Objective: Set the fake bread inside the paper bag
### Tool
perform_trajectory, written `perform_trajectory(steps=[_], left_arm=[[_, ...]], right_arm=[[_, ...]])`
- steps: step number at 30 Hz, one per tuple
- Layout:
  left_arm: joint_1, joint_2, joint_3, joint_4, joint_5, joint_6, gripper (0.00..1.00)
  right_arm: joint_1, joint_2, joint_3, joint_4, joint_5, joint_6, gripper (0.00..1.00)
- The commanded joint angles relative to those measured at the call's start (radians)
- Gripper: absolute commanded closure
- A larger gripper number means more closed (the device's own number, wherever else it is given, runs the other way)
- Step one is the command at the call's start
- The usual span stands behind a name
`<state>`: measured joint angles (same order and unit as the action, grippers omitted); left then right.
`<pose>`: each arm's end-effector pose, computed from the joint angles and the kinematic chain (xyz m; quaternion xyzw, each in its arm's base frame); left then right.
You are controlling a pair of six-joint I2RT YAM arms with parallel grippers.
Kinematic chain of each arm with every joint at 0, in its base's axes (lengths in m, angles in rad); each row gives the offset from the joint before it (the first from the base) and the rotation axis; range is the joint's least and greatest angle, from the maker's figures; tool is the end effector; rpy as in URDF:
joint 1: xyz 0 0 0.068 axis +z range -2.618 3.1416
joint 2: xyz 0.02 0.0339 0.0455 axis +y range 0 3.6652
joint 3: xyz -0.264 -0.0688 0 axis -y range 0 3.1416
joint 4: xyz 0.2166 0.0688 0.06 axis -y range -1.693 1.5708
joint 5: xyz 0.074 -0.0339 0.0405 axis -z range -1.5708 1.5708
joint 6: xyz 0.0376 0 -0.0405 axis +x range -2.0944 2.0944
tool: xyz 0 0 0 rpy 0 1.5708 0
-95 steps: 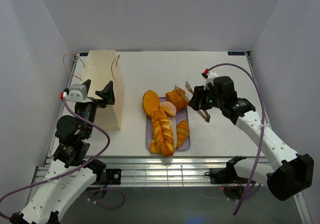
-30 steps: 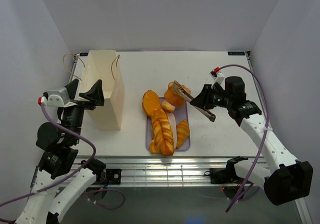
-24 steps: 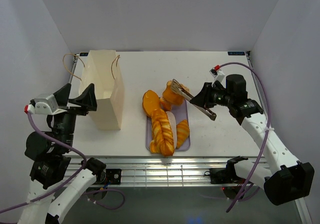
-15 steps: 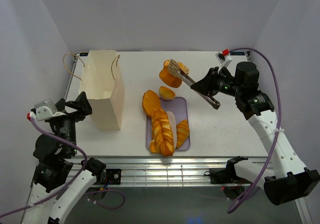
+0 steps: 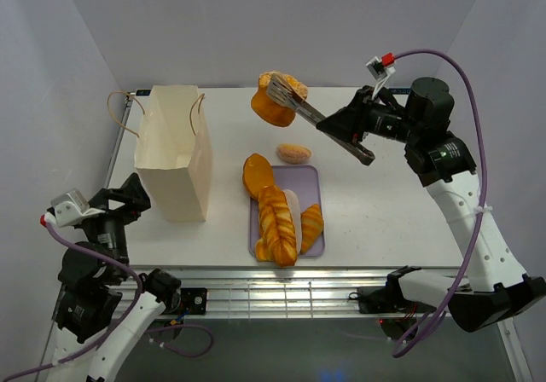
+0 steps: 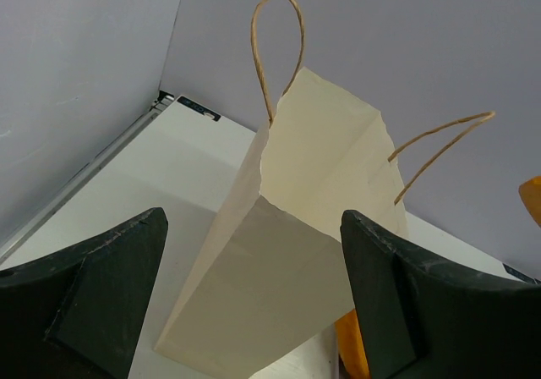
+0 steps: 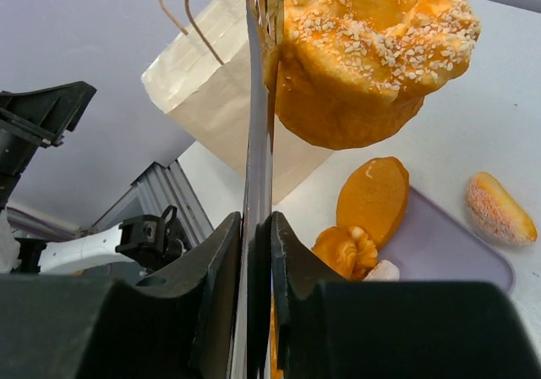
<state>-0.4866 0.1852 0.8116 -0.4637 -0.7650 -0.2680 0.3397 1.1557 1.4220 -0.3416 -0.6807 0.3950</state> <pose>0.0127 0.0227 0.3541 -0.2173 0.6280 -0.0359 0.7464 0.1898 0.0922 0.4622 -0.2078 0.6972 0.4586 0.5103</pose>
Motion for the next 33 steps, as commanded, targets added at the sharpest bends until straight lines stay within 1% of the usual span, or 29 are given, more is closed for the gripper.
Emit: perform_trajectory(steps=[1,7,13,17,28,33], left_arm=[[-0.003,-0.006,0.058,-0.088,0.050,-0.043,0.06],[-0.003,-0.029,0.067,-0.112,0.064,-0.028,0.06],[-0.003,-0.021,0.077,-0.113,0.078,-0.022,0.05],[-0.003,-0.012,0.064,-0.112,0.087,-0.020,0.05],[-0.003,-0.006,0.060,-0.121,0.107,0.000,0.06],[-0.004,-0.007,0.061,-0.125,0.107,0.018,0.06]], right_arm=[[0.039,0.016,0.092,0.087,-0.043,0.019,0.80],[0.143,0.108,0.227,0.119,-0.022,0.034,0.80],[0.269,0.255,0.489,0.092,0.016,0.031,0.80],[0.321,0.329,0.601,0.081,0.024,0.030,0.80],[0.446,0.525,0.775,0.101,0.023,0.034,0.80],[0.473,0.585,0.787,0.125,0.024,0.047,0.79]])
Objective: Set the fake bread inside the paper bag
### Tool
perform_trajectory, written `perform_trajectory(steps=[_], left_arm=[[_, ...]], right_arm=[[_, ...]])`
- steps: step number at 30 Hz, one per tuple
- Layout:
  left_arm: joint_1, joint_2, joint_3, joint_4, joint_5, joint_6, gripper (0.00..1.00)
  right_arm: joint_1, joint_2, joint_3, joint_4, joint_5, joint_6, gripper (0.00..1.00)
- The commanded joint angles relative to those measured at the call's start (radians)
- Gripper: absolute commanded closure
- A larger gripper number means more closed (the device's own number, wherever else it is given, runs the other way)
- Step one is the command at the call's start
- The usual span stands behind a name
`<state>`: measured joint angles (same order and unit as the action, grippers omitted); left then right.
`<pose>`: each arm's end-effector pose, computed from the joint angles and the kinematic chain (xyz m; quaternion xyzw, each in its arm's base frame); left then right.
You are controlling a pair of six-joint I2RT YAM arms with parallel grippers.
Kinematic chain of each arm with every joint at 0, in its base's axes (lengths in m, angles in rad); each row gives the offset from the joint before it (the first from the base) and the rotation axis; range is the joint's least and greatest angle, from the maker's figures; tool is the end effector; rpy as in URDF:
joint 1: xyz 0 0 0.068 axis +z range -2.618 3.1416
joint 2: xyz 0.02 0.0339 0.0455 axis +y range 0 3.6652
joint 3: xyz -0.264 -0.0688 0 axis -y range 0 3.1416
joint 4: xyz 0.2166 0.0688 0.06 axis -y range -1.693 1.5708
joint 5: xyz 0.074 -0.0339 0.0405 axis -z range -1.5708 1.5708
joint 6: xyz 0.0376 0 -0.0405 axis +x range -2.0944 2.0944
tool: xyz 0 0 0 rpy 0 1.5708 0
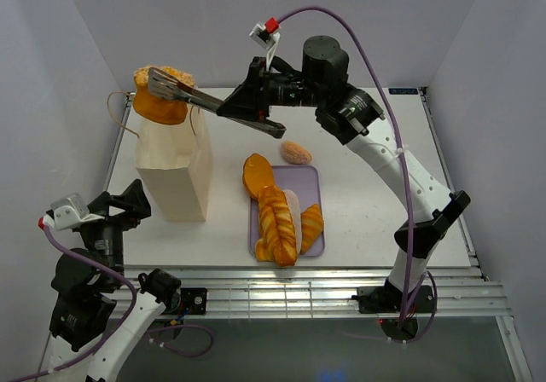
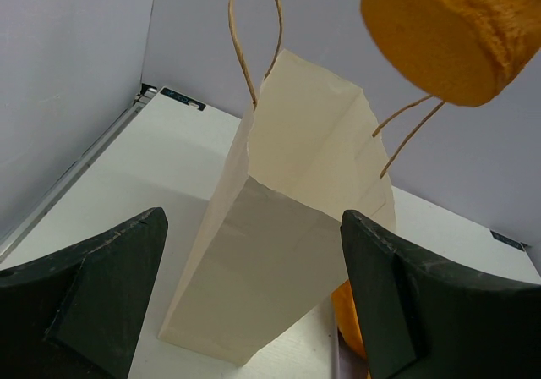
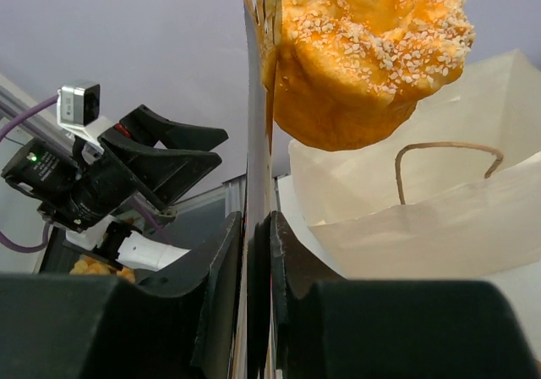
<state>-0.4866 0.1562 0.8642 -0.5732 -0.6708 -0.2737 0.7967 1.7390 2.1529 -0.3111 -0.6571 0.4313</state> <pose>-0.0003 0.0266 0.3549 -0.1805 0.6440 -0.0628 0.7407 0.2224 0.2603 0.5265 -0.3508 0.5799 0.5816 0.4499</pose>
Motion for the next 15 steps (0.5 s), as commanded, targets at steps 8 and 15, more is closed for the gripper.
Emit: perform_trajectory(steps=[8,15], left_arm=[[-0.003,0.019,0.002,-0.014,0.007,0.051,0.06],[-0.003,0.019,-0.014,-0.016,0.007,0.054,0.07]], right_arm=[[0.045,0.034,-0.016,0.132,0.014,0.004,0.79],[0.049,0.022,-0.090,0.148,0.039,-0.019,0.77]])
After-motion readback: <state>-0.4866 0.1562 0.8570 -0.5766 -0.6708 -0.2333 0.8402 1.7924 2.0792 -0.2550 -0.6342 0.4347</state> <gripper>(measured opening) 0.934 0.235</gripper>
